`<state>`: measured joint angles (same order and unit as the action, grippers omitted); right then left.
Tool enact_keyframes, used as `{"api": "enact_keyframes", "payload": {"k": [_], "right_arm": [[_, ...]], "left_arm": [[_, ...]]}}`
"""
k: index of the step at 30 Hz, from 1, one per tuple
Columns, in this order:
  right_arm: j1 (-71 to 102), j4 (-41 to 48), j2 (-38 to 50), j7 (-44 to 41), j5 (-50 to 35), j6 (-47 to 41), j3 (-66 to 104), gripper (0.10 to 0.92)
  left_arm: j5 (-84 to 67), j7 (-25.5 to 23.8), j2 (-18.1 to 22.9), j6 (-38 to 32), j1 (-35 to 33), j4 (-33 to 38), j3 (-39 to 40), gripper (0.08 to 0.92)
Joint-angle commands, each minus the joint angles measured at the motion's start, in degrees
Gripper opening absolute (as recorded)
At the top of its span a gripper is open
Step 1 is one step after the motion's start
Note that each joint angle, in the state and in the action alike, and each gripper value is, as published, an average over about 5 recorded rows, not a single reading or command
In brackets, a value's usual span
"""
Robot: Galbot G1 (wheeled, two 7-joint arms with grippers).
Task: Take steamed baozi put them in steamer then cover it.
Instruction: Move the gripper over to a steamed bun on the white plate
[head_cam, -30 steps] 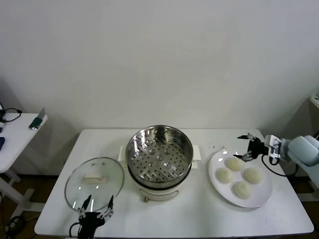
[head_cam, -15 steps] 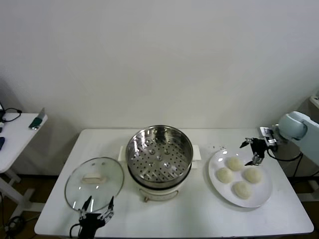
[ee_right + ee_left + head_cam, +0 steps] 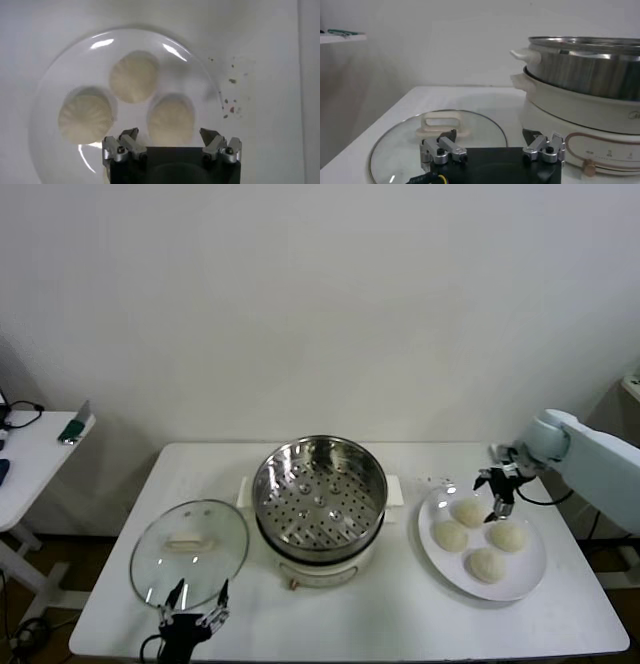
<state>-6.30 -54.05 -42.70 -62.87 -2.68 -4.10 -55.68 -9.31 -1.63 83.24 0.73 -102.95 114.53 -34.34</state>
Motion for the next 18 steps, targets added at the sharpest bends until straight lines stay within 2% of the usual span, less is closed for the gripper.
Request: {"api": "enact_keyframes", "payload": {"k": [1,12,18], "right_arm": [[3.0,3.7,-3.5,1.8,3.8,-0.1,1.8,0.823],[4.0,5.8,-4.3,2.6,6.1,-0.1,4.1,0.816],[3.8,6.6,-4.4,2.0,5.0,0.0,4.5,0.743]], "left_arm": [[0.0,0.0,0.0,0.0,0.0,0.1,0.0,0.823],[-0.1,0.1,0.1,0.0,-0.1,0.1,-0.2,0.823],[-0.1,0.2,0.1,-0.1,0.0,0.1,-0.3,0.823]]}}
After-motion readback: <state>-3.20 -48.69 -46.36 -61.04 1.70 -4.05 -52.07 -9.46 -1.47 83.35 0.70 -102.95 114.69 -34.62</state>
